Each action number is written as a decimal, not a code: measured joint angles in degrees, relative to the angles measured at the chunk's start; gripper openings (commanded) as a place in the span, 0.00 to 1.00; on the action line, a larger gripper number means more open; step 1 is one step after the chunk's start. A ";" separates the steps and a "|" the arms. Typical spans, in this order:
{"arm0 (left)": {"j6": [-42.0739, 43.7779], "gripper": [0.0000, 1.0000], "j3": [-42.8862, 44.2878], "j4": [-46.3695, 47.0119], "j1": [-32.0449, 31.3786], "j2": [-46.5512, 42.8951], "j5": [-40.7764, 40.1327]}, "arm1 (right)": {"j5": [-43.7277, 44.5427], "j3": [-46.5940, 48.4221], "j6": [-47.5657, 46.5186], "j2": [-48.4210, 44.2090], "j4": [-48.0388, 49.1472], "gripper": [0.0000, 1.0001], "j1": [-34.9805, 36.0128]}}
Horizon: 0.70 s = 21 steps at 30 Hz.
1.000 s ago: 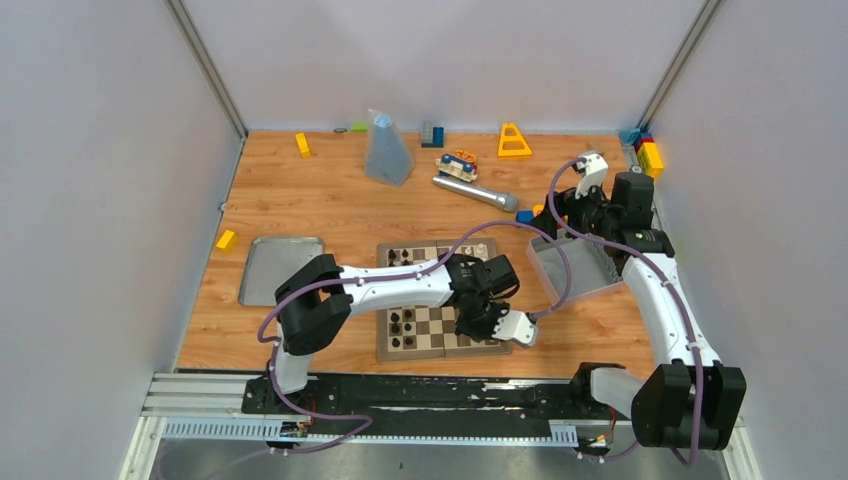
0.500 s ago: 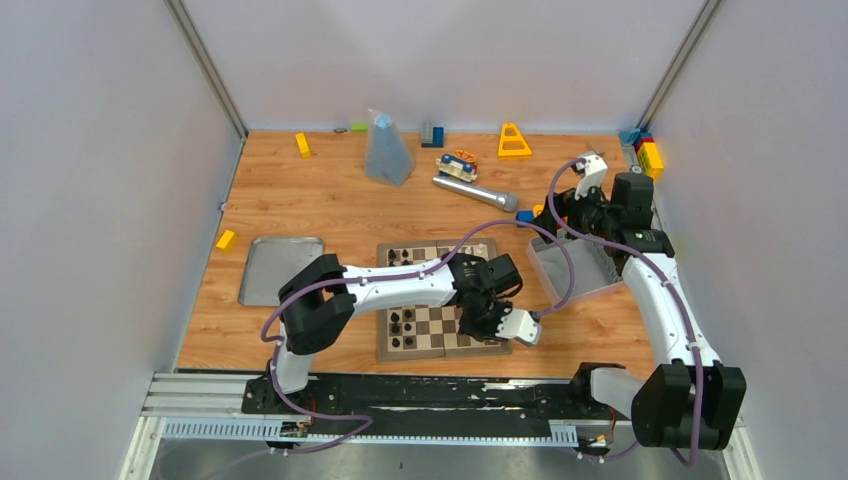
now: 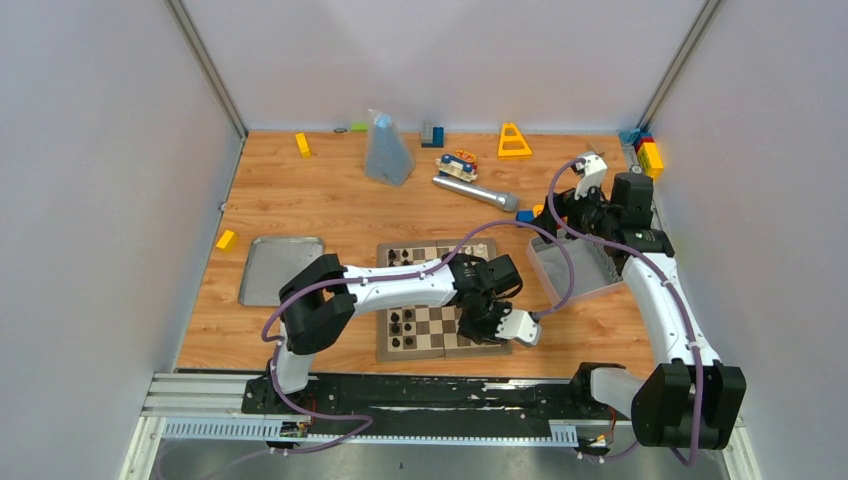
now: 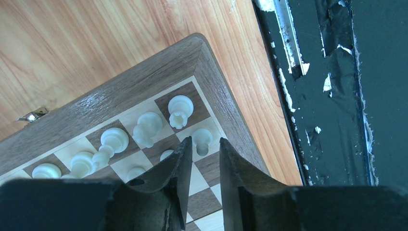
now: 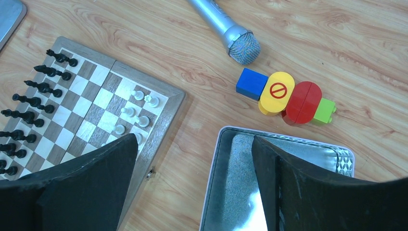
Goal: Set up the chess pieces on the board
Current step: Place the chess piece on the chessboard.
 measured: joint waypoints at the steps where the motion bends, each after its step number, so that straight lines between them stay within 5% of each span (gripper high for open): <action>1: 0.02 0.37 0.00 -0.02 0.00 0.00 -0.02 | 0.00 0.00 0.00 0.00 -0.02 0.90 0.00; 13: -0.11 0.45 0.00 -1.05 0.00 -1.97 -1.51 | -0.20 0.00 -0.37 0.94 -0.09 0.91 0.00; 21: -1.14 0.55 -1.64 0.11 2.14 -11.89 -5.31 | 0.46 0.24 -0.33 0.96 -0.39 0.98 -0.46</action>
